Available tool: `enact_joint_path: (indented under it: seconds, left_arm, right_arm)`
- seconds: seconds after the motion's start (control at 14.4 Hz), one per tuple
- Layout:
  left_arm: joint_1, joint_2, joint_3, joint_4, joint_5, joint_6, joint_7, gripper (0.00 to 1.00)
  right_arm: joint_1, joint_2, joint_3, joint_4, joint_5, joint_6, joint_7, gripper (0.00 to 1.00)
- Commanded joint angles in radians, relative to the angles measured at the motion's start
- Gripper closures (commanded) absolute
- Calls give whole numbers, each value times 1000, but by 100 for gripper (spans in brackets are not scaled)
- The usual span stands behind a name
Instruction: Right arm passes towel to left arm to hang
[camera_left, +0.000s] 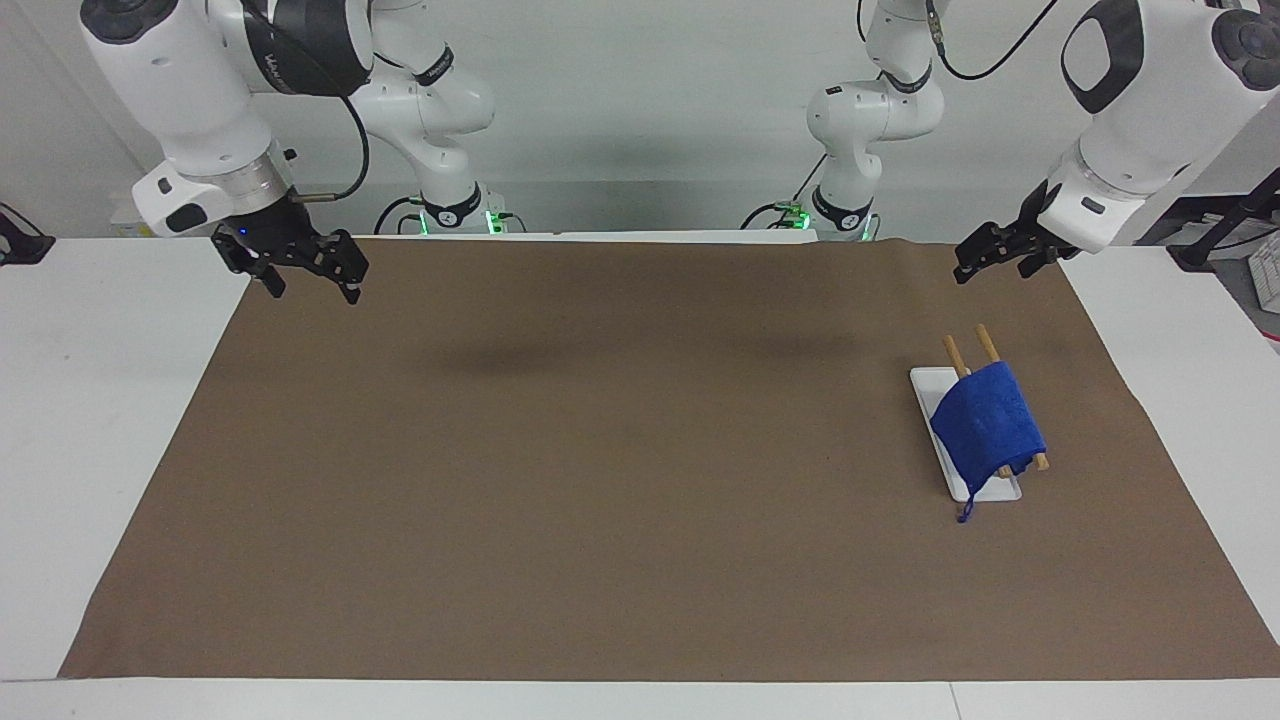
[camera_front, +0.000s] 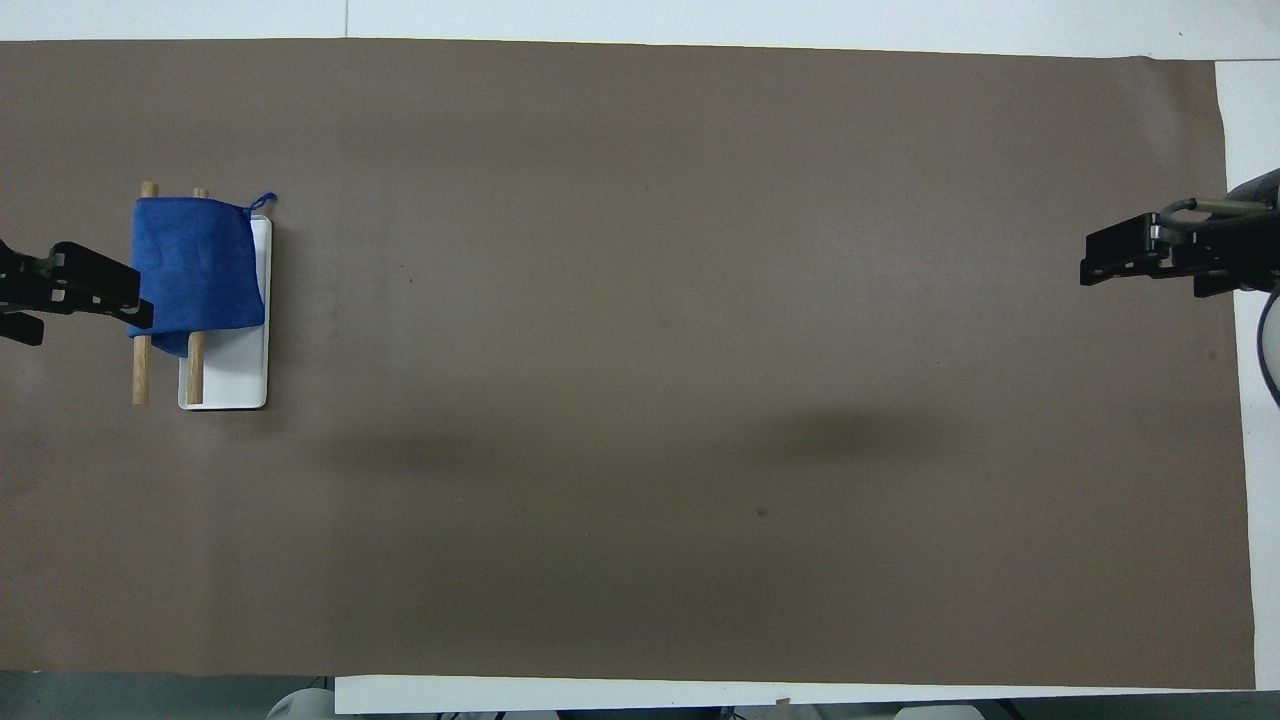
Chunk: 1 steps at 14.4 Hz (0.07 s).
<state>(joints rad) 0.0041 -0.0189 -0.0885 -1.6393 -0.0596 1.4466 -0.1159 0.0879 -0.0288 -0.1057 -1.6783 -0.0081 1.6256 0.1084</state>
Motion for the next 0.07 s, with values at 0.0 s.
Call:
enact_joint_path:
  seconds: [0.0]
  left_arm:
    - [-9, 10, 4, 26, 47, -5, 16, 0]
  right_arm:
    - [-5, -2, 3, 0, -10, -12, -13, 0]
